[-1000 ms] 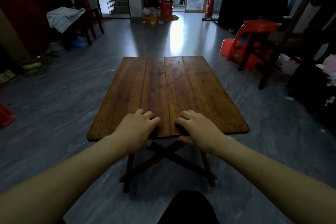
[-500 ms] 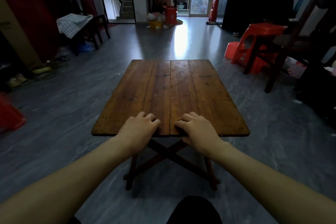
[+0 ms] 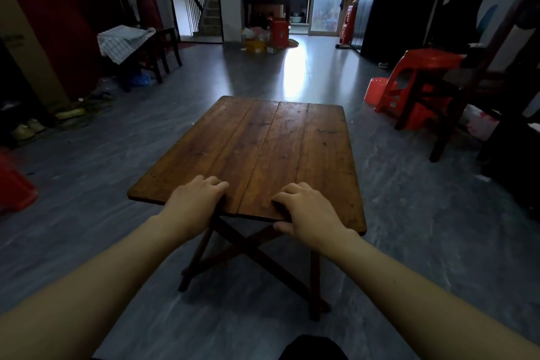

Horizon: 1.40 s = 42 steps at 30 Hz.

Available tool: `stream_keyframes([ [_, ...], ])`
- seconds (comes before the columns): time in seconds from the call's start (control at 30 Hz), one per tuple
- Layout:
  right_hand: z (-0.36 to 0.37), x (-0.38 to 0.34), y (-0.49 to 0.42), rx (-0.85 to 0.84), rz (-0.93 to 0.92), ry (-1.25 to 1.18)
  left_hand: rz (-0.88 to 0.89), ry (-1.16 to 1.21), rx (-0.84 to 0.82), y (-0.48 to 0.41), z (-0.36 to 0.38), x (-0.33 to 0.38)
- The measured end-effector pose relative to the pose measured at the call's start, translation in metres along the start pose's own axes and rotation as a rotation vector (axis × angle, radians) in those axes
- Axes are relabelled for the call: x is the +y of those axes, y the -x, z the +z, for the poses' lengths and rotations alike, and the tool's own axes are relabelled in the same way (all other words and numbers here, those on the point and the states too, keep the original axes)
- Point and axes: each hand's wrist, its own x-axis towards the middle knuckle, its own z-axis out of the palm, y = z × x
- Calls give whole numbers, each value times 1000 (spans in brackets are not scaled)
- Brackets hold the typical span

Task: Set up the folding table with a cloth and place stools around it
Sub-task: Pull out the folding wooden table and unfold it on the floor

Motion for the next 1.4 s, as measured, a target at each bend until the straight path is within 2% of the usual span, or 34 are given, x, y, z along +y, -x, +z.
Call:
stream_keyframes([
  [0.13,5,6,-13,-46,-15,7,-36,76,-167,-27,-14,4],
  [0.23,5,10,-36,-80,28,-40,-73,265,-268,-53,-20,4],
  [0.33,-1,18,-58,-149,119,-62,-113,272,-257,-65,-15,9],
  [0.43,-12,17,-73,-293,226,-56,-133,263,-223,-62,-12,16],
  [0.57,-38,5,-81,-434,261,-85,-159,435,-298,-58,-30,32],
  [0.73,-72,8,-93,-377,309,-192,-243,543,-329,-72,-56,46],
  [0.97,-93,104,-118,-487,108,-187,-414,556,-303,-119,-72,105],
  [1.13,-104,165,-133,-586,-86,-167,-661,597,-340,-136,-81,165],
  [1.27,-119,188,-143,-575,-236,-164,-797,585,-370,-133,-93,193],
  [1.4,-125,199,-142,-591,-319,-170,-892,599,-321,-130,-101,212],
])
